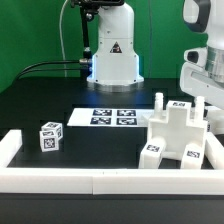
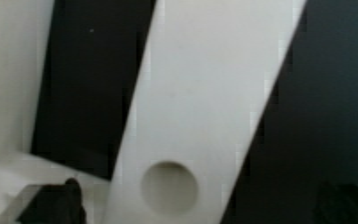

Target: Assemble chair

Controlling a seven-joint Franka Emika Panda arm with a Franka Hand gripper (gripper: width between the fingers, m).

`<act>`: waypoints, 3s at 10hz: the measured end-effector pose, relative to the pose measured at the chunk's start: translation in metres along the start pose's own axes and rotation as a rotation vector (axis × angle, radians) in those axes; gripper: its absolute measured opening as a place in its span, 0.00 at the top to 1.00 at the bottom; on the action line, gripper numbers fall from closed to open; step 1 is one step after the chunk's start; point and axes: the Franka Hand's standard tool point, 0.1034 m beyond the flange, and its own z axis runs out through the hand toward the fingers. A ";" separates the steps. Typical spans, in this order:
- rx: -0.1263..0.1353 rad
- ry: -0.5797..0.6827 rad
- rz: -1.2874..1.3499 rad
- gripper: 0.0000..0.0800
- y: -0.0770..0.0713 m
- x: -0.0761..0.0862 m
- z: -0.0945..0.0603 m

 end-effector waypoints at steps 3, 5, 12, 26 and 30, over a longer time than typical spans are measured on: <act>0.004 0.001 -0.005 0.19 -0.003 0.000 -0.001; 0.006 0.001 -0.007 0.52 -0.003 0.000 -0.002; 0.013 -0.043 0.125 0.64 0.025 0.015 -0.022; 0.059 -0.074 0.275 0.64 0.066 0.069 -0.043; 0.078 -0.052 0.333 0.64 0.088 0.115 -0.045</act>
Offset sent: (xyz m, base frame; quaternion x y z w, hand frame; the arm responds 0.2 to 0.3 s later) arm 0.0000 0.0000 0.0000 0.0000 0.0000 0.0000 1.0000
